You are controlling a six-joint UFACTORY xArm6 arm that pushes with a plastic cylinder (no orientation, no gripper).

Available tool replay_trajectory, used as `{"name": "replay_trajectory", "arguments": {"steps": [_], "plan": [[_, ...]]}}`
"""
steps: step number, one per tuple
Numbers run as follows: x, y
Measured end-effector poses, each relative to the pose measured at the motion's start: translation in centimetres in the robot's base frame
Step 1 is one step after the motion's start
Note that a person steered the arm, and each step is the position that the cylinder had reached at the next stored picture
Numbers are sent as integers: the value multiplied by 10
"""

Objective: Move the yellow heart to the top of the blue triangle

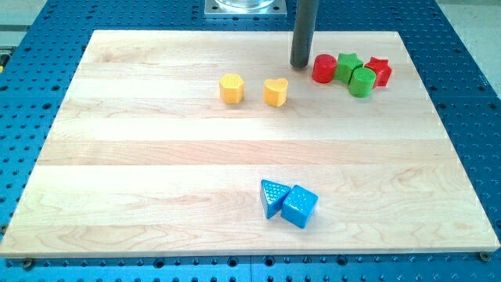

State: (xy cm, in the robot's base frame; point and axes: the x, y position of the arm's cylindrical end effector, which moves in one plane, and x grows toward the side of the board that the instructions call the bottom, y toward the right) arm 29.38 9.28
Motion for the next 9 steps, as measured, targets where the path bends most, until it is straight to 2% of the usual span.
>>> {"name": "replay_trajectory", "arguments": {"steps": [1,2,3,4,5,6,7,8,9], "plan": [[47,-8],[103,-64],[88,-57],[22,-40],[24,-113],[96,-115],[68,-125],[98,-139],[152,-106]]}}
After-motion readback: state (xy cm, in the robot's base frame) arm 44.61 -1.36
